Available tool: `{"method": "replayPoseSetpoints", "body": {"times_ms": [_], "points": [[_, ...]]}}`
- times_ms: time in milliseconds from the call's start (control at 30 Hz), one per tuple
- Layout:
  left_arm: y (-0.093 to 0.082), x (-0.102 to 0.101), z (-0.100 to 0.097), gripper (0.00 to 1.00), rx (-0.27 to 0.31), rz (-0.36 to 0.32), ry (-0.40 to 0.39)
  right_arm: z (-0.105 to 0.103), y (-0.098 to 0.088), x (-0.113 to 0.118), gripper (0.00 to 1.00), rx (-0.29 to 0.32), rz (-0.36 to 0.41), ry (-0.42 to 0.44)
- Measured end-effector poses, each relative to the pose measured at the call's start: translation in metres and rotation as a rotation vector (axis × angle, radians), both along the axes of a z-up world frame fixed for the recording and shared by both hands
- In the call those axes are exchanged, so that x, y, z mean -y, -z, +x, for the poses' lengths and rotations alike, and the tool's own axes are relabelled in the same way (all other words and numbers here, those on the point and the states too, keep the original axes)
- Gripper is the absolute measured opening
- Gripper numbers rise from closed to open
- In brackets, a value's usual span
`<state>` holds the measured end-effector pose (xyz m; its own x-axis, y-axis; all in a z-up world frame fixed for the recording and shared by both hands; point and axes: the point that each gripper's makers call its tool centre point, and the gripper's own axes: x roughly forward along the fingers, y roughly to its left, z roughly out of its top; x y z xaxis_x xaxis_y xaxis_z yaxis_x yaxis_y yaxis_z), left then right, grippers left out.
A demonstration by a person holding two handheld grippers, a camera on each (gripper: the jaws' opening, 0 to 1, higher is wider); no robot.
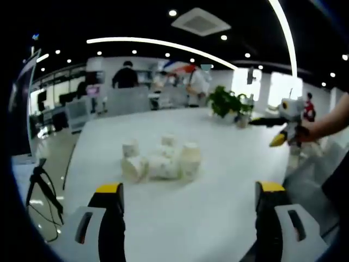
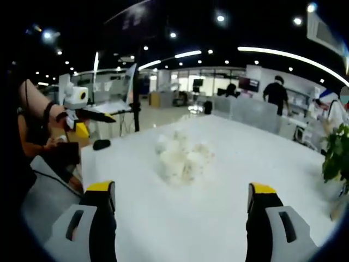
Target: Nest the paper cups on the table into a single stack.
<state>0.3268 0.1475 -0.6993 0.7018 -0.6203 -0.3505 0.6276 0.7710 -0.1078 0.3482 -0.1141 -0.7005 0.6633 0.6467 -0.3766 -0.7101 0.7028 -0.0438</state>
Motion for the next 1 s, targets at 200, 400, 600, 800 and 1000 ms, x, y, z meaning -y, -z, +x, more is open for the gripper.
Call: {"method": "replayPoseSetpoints", "body": {"times_ms": [200, 400, 600, 800, 1000], "points": [[-0.0019, 0.0012, 0.0013, 0.99, 0.009, 0.003, 0.003, -0.0008, 0.0007, -0.001, 0.99, 0.004, -0.006, -0.011], [-0.0018, 0.0013, 0.001, 0.99, 0.007, -0.001, 0.003, -0.0009, 0.0011, -0.0018, 0.98, -0.001, -0.005, -0.014], [-0.0003, 0.0009, 0.0006, 0.99, 0.003, 0.001, 0.002, -0.001, 0.0026, -0.0031, 0.97, -0.007, -0.004, -0.02], [0.0022, 0.0007, 0.0002, 0.99, -0.011, -0.012, 0.0, -0.0009, 0.0038, -0.0054, 0.97, -0.005, -0.01, -0.03], [0.0031, 0.0013, -0.0002, 0.99, -0.011, -0.008, 0.002, 0.0047, 0.0043, -0.0072, 0.97, 0.001, -0.021, -0.04]]}}
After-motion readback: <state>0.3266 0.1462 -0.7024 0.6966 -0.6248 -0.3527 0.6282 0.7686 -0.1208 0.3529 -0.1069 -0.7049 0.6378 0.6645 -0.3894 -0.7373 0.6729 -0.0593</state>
